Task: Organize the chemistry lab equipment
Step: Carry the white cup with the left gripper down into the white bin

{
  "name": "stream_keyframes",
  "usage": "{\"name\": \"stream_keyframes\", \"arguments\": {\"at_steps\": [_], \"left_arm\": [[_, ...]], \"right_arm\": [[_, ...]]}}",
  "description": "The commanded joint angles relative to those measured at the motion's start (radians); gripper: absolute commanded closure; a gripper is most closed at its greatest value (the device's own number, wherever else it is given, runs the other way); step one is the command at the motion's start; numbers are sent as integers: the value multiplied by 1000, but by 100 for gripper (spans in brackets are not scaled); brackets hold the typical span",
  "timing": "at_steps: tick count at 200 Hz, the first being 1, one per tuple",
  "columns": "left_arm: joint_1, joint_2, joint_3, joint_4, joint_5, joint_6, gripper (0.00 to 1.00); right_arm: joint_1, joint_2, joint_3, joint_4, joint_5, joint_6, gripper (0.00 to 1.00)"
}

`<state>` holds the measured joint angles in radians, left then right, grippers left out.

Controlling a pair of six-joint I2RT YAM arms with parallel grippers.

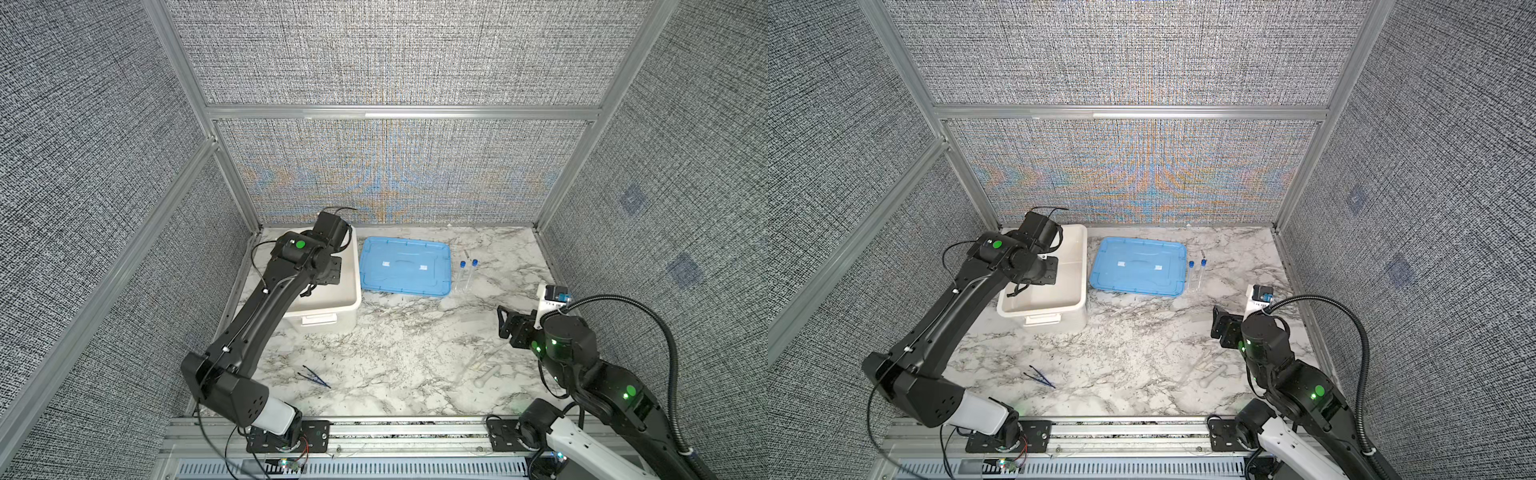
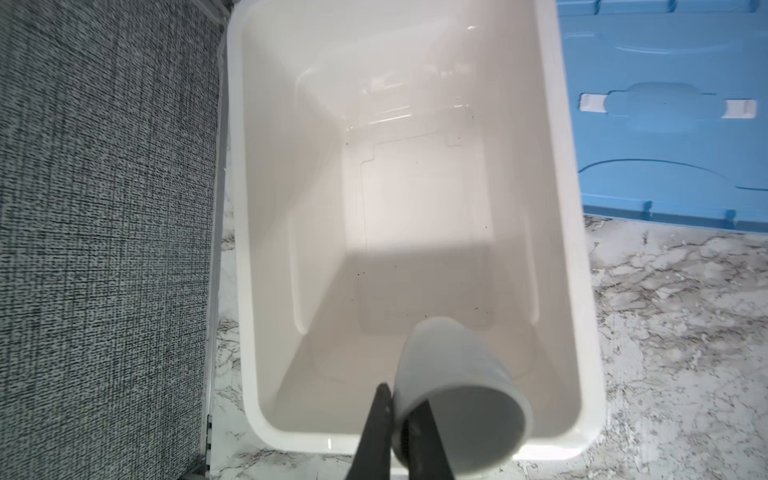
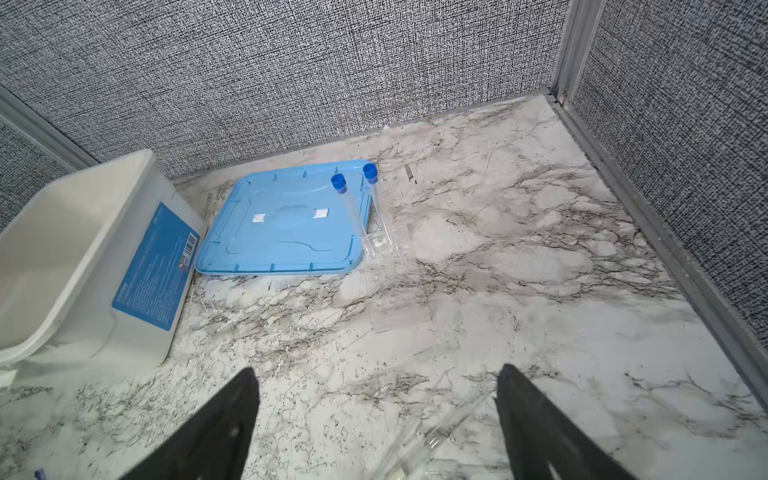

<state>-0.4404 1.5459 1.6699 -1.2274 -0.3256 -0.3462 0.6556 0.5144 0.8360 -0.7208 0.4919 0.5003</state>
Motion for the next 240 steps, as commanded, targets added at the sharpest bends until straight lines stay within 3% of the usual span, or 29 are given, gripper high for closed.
{"name": "stream_keyframes", "arguments": {"at_steps": [1,46,91,127,240], "left_arm": [[42,44,-20,47,122,10,100],[141,100,-175,179,326,-47,100],[175,219,-185,201,470,-41,100],[175,276,-200,207,428,-58,100],[164,296,-335,368,466,-58,100]], "right_arm": [[2,-1,3,10,1,-41,11],[2,16,0,-5,-3,-92,11],[2,34,15,-22,-17,-106,10],[1,30,12,-16,-21,-97,10],[0,75,5,-3,-19,-151,10]]}}
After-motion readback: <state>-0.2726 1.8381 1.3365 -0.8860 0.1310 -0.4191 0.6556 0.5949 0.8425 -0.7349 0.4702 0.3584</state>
